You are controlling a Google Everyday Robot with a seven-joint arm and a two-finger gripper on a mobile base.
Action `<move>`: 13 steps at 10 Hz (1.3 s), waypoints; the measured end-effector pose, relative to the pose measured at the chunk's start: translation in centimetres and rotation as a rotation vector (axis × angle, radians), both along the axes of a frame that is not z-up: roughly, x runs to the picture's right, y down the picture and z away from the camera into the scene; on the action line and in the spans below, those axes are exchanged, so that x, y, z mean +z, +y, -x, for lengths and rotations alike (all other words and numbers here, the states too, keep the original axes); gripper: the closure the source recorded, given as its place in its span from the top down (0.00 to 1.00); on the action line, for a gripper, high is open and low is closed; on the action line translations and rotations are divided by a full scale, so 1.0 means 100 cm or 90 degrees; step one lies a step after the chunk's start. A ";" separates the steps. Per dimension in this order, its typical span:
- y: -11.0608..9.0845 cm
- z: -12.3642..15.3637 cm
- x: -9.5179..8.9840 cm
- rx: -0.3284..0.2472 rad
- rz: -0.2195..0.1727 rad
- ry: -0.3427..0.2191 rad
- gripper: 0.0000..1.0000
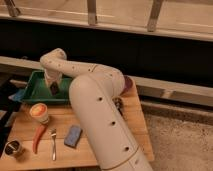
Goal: Wipe tray with eraser
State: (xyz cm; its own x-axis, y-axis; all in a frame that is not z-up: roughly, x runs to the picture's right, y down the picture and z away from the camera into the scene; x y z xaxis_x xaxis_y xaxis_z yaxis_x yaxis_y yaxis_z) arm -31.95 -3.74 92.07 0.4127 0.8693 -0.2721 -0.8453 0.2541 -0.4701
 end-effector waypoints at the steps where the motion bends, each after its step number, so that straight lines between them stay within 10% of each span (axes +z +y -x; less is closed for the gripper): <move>1: 0.007 -0.005 0.000 -0.001 0.009 0.002 0.00; 7: -0.006 -0.054 0.019 0.037 0.013 0.057 0.00; 13: -0.021 -0.002 -0.006 0.023 -0.028 -0.012 0.00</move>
State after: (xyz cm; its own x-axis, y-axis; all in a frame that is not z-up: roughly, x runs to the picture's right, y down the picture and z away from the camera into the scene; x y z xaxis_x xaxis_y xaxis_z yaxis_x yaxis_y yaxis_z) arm -31.72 -5.80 91.45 0.3856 0.8948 -0.2251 -0.8453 0.2448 -0.4748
